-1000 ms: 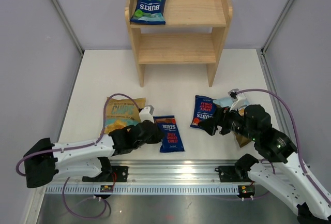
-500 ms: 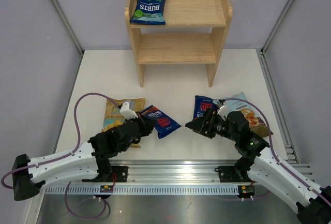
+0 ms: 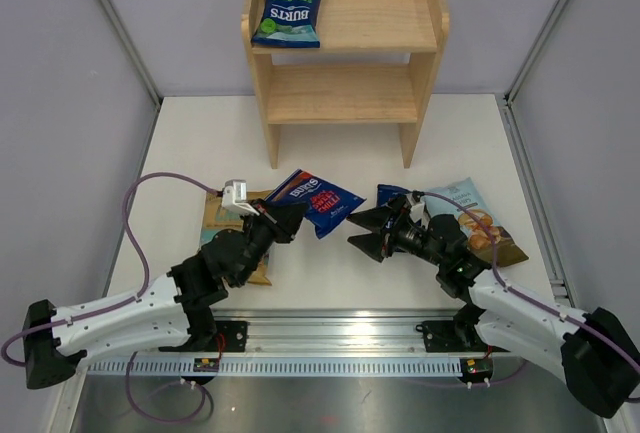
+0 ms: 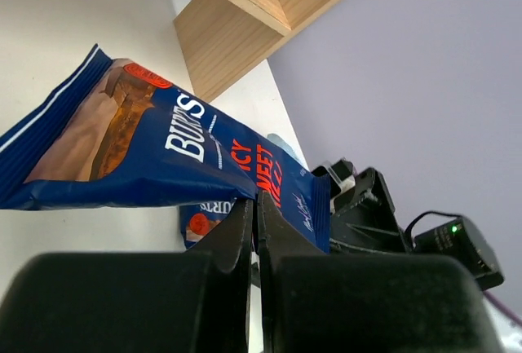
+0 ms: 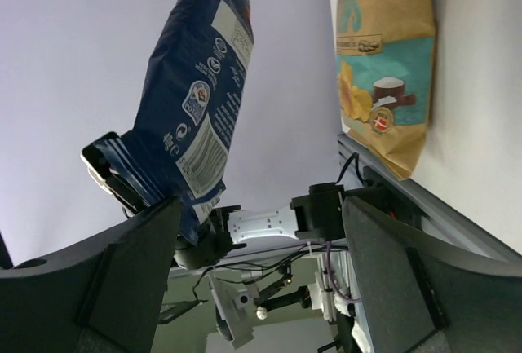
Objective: Place and organize the chips bags onto the shelf
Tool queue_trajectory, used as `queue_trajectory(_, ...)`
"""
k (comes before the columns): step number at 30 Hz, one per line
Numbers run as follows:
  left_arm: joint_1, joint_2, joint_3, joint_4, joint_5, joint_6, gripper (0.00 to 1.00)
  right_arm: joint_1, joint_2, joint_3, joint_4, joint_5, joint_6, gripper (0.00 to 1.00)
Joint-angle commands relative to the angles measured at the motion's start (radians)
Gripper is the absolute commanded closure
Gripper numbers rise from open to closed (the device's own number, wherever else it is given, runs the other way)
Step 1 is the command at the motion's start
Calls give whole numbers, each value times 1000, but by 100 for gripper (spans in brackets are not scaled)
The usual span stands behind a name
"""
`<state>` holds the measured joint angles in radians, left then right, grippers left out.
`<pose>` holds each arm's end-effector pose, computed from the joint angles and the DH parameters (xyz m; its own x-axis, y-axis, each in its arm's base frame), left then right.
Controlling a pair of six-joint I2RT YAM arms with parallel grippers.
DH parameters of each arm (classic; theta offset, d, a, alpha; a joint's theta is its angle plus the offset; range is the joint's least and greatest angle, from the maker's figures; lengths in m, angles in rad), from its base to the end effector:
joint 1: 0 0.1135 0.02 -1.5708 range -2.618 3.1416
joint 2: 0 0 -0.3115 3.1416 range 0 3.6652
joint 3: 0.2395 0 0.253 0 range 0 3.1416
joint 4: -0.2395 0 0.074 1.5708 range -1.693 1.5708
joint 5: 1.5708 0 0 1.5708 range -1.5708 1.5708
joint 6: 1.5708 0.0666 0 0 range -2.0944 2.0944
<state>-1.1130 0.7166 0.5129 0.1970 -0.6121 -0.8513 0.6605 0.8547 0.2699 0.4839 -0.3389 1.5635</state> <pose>0.1079 -0.1324 0.3263 -0.3631 -0.6558 -0.6619 0.3143 0.5826 -0.7496 0.1362 0.1339 0.2491 -0.8404 0.5414 0.0262 0.0734 0.0657 0.9951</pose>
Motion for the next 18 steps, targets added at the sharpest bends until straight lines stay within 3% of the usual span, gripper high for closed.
queue_trajectory(1,-5,32,56,186,23,112,100,17,85,51,294,-31,66,12)
queue_trajectory(9,-8,11,30,237,48,141,100,17,118,107,314,8,21,16)
queue_trajectory(18,-8,10,1,257,57,219,100,17,24,137,185,37,-5,16)
